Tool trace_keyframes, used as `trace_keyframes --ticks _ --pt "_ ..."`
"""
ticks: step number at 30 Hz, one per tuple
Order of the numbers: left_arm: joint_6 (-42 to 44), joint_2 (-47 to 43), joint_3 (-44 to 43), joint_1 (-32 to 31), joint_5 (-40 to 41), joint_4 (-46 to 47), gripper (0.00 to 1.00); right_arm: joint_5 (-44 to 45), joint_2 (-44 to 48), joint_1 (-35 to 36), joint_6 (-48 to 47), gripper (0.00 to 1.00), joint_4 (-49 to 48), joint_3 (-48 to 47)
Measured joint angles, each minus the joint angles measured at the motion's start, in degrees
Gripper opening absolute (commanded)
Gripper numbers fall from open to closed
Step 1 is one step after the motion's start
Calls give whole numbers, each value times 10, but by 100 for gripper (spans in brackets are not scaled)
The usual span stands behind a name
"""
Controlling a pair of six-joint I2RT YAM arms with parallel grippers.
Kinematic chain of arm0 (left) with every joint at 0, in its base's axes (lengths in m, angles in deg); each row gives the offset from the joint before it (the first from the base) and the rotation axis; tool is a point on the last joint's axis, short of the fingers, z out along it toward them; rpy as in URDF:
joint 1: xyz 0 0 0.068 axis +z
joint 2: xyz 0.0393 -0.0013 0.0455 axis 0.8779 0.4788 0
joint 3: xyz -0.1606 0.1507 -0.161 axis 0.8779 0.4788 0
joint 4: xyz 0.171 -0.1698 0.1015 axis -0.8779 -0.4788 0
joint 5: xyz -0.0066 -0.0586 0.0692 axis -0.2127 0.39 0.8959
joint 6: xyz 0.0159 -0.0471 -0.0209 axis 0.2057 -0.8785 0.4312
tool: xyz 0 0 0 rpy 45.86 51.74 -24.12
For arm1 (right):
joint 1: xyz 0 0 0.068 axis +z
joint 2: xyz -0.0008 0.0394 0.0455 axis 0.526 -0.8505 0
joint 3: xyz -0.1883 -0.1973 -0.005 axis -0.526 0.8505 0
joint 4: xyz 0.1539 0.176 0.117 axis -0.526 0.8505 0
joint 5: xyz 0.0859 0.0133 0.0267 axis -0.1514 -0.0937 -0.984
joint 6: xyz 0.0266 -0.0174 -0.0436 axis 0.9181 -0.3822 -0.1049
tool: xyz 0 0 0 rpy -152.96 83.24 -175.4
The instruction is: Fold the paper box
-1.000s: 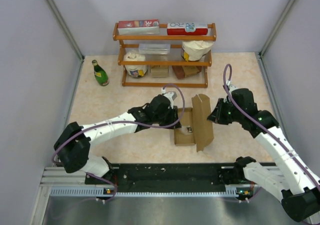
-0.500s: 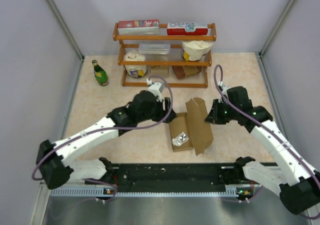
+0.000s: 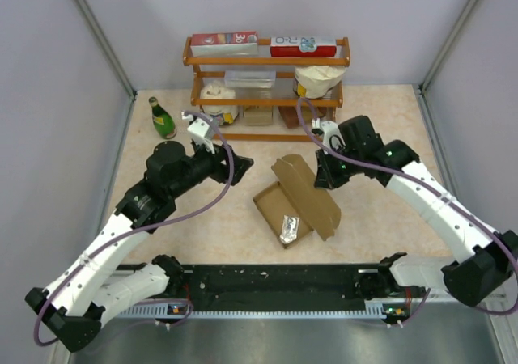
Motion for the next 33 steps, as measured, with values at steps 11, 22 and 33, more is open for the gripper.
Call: trace_keyframes --ticks 11,22,33 --pt "134 30 63 10 -144 23 75 -21 -75 2 -247 0 113 -120" --pt "241 75 143 10 -239 86 79 -94 -126 2 -370 0 203 -175" --pt "306 163 121 10 -284 120 72 -97 -129 8 -380 0 212 -175"
